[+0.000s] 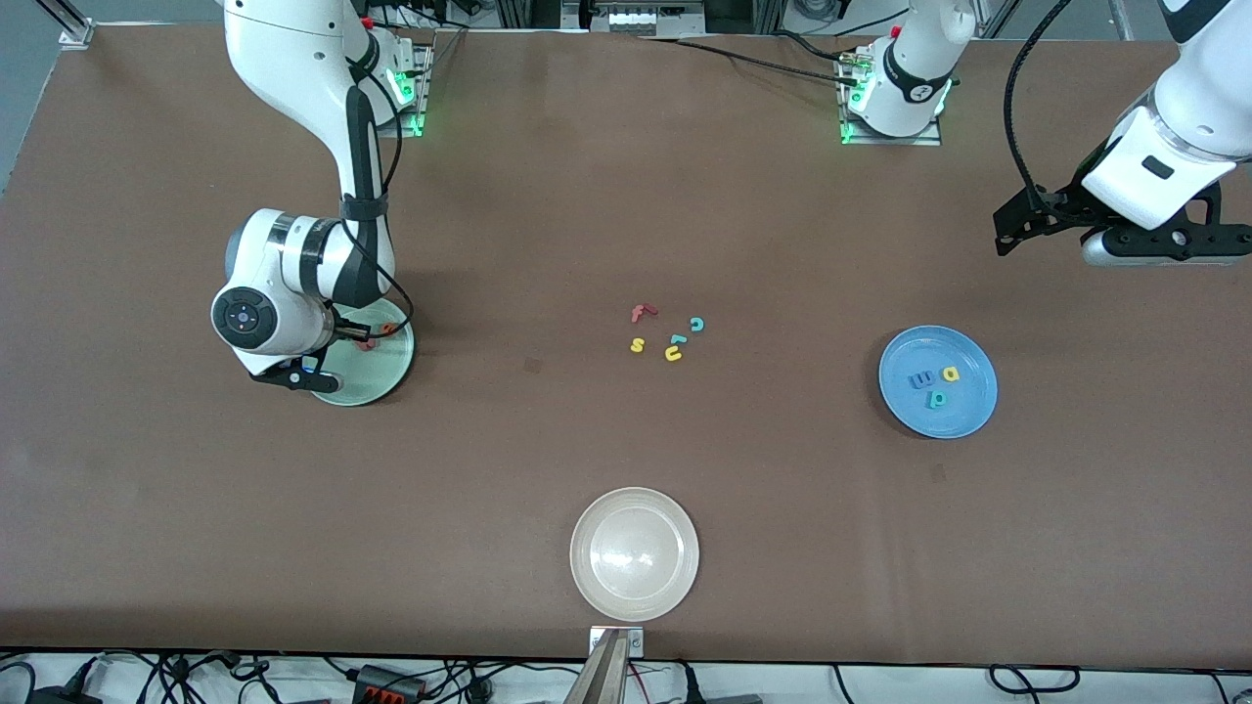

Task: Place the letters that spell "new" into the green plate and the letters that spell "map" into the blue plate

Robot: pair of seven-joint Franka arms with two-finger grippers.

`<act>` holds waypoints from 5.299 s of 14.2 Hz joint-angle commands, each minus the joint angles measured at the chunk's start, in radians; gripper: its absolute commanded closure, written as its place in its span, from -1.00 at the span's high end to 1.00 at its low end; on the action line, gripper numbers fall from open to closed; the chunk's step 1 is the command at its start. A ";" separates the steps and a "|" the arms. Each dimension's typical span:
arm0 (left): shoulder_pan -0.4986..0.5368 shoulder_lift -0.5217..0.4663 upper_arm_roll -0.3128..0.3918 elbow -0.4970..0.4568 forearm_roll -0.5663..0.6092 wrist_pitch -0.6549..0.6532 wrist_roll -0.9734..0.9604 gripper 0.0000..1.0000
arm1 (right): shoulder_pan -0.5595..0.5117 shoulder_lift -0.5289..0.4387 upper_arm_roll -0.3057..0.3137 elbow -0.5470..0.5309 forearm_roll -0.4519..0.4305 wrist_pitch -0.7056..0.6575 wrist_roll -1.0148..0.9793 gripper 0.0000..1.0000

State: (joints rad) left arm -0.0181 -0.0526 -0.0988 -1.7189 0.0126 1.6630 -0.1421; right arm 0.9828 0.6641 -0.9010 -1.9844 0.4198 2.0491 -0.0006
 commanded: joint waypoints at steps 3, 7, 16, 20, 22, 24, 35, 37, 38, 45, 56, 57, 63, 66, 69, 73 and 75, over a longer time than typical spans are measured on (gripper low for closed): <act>0.003 0.011 -0.001 0.030 -0.019 -0.025 -0.005 1.00 | -0.003 -0.018 -0.003 0.004 0.016 -0.004 -0.015 1.00; 0.001 0.013 -0.001 0.032 -0.019 -0.025 -0.005 1.00 | -0.004 -0.018 -0.004 0.013 0.016 -0.004 -0.016 1.00; 0.003 0.013 -0.001 0.030 -0.017 -0.025 -0.005 1.00 | -0.196 -0.093 0.180 0.192 -0.006 0.003 0.014 1.00; 0.003 0.013 -0.001 0.030 -0.019 -0.025 -0.004 1.00 | -0.389 -0.190 0.388 0.297 -0.204 -0.003 0.066 1.00; 0.003 0.011 -0.001 0.030 -0.019 -0.025 -0.005 1.00 | -0.481 -0.271 0.489 0.303 -0.308 -0.007 0.115 1.00; 0.003 0.011 -0.001 0.030 -0.019 -0.025 -0.004 1.00 | -0.609 -0.354 0.597 0.308 -0.335 -0.030 0.116 1.00; 0.003 0.011 -0.001 0.030 -0.019 -0.026 -0.005 1.00 | -1.000 -0.501 0.823 0.559 -0.457 -0.366 -0.001 1.00; 0.003 0.011 -0.001 0.030 -0.019 -0.025 -0.004 1.00 | -1.018 -0.506 0.827 0.561 -0.447 -0.408 -0.012 1.00; 0.003 0.013 -0.001 0.030 -0.019 -0.025 -0.004 1.00 | -1.024 -0.506 0.827 0.559 -0.446 -0.420 -0.022 1.00; 0.003 0.011 -0.001 0.030 -0.019 -0.026 -0.004 1.00 | -1.026 -0.633 0.826 0.380 -0.431 -0.428 -0.042 1.00; 0.004 0.013 -0.001 0.030 -0.019 -0.026 -0.004 1.00 | -1.015 -0.761 0.827 0.203 -0.438 -0.348 -0.052 1.00; 0.004 0.011 -0.001 0.030 -0.019 -0.026 -0.004 1.00 | -1.015 -0.761 0.826 0.203 -0.440 -0.348 -0.056 1.00; 0.006 0.011 -0.001 0.030 -0.019 -0.026 -0.001 1.00 | -1.017 -0.755 0.826 0.208 -0.447 -0.380 -0.056 1.00; 0.007 0.011 -0.001 0.030 -0.019 -0.026 -0.001 1.00 | -1.017 -0.752 0.826 0.208 -0.457 -0.380 -0.056 1.00; 0.007 0.011 -0.001 0.030 -0.017 -0.026 -0.001 1.00 | -1.017 -0.739 0.826 0.208 -0.458 -0.377 -0.056 1.00; 0.012 0.013 -0.001 0.030 -0.019 -0.026 0.009 1.00 | -1.017 -0.725 0.826 0.210 -0.460 -0.363 -0.056 1.00; 0.012 0.013 -0.001 0.030 -0.019 -0.026 0.009 1.00 | -1.017 -0.725 0.826 0.210 -0.460 -0.359 -0.056 1.00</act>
State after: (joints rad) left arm -0.0140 -0.0526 -0.0981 -1.7181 0.0125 1.6605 -0.1432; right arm -0.0238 -0.0556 -0.0851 -1.7690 -0.0241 1.6808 -0.0436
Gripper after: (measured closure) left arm 0.000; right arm 0.000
